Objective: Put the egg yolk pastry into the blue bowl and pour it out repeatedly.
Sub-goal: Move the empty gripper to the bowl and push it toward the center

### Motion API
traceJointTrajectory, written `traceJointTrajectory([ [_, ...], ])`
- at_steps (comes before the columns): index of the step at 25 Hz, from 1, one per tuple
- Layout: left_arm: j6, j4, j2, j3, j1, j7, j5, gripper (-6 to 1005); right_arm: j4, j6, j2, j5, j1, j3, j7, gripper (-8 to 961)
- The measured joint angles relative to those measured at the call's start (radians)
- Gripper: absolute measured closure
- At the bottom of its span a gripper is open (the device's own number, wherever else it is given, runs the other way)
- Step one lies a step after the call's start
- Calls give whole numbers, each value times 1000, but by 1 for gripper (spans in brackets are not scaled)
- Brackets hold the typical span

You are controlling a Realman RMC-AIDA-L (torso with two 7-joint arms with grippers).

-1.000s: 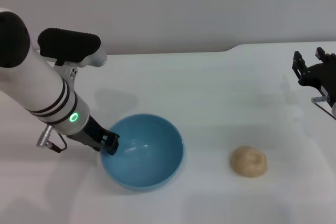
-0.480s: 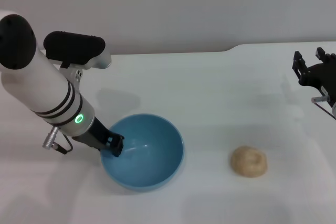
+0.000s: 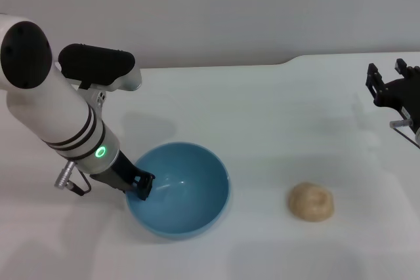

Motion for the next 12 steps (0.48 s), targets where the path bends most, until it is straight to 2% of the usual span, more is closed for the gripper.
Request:
traceJointTrajectory([
  [7,4,0,0,0,0,0,-9,846,0,0,-1,0,-1,-1,0,494],
  [12,0,2,0,0,-3,0,-14,961,0,0,-3,0,0,-1,0,496],
])
